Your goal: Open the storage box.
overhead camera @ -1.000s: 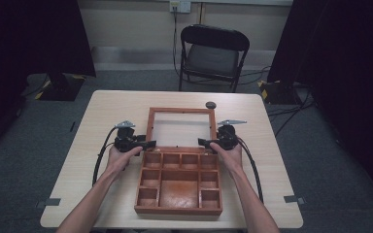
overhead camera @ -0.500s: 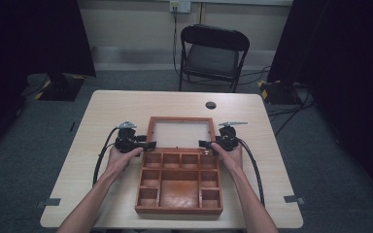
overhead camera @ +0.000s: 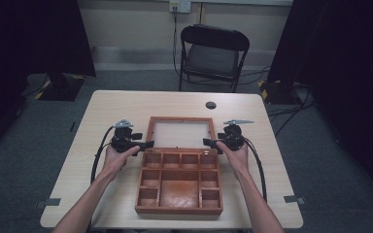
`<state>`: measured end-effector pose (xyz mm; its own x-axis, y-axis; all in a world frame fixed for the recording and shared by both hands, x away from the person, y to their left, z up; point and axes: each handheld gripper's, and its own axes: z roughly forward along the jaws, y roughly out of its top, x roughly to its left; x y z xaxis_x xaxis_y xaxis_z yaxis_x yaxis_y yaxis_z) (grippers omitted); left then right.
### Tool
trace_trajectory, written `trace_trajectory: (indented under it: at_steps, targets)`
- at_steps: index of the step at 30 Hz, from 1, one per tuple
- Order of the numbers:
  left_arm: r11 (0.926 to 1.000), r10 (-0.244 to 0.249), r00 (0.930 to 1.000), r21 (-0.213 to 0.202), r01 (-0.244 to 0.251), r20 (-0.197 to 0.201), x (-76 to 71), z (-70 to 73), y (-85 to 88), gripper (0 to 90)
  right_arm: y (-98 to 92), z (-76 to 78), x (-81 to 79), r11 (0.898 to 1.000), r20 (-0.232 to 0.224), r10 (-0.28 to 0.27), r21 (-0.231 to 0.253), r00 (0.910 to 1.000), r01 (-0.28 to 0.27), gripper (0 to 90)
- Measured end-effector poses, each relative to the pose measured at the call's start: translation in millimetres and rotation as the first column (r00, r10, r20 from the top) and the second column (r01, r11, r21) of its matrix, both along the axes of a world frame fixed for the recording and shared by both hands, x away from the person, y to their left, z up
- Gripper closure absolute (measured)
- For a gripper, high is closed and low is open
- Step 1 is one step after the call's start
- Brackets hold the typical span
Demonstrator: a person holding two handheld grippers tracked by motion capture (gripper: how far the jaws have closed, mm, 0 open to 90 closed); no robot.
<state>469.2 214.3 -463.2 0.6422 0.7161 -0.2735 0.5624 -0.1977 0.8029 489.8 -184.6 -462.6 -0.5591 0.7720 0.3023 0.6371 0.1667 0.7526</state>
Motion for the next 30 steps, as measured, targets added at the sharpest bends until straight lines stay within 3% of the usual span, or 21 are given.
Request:
trace_trajectory:
  at_steps: [4, 7, 11, 15, 22, 30]
  targets:
    - [0.9990, -0.017, 0.9998, 0.042, 0.016, 0.010, -6.0, 6.9, 3.2, 23.6, -6.1, 11.7, -12.9, 1.000, 0.031, 0.017, 0.000, 0.9994, -0.017, 14.4]
    - [0.9997, -0.009, 0.9999, 0.021, 0.009, 0.010, -10.9, 10.3, 5.6, 23.6, -12.3, 15.0, -20.6, 1.000, 0.029, 0.011, -0.009, 0.9995, -0.010, 14.2]
    - [0.9990, 0.004, 1.0000, 0.044, -0.004, 0.005, -19.4, 13.6, 11.9, 24.2, -21.5, 18.9, -35.9, 0.999, 0.041, 0.017, -0.044, 0.9990, -0.015, 14.1]
    - [0.9989, 0.020, 0.9998, 0.042, -0.020, 0.010, -27.6, 15.4, 21.9, 23.9, -33.1, 20.3, -48.8, 0.999, 0.034, 0.006, -0.033, 0.9994, -0.005, 14.1]
    - [0.9942, 0.024, 0.9997, 0.104, -0.025, 0.010, -42.9, 12.6, 37.6, 22.4, -50.6, 21.3, -68.9, 0.997, 0.034, -0.039, -0.068, 0.9987, 0.041, 14.3]
    - [0.9889, 0.051, 0.9987, 0.140, -0.049, -0.008, -58.4, 4.1, 58.5, 18.9, -64.2, 19.0, -93.0, 0.990, 0.041, -0.056, -0.127, 0.9976, 0.061, 14.3]
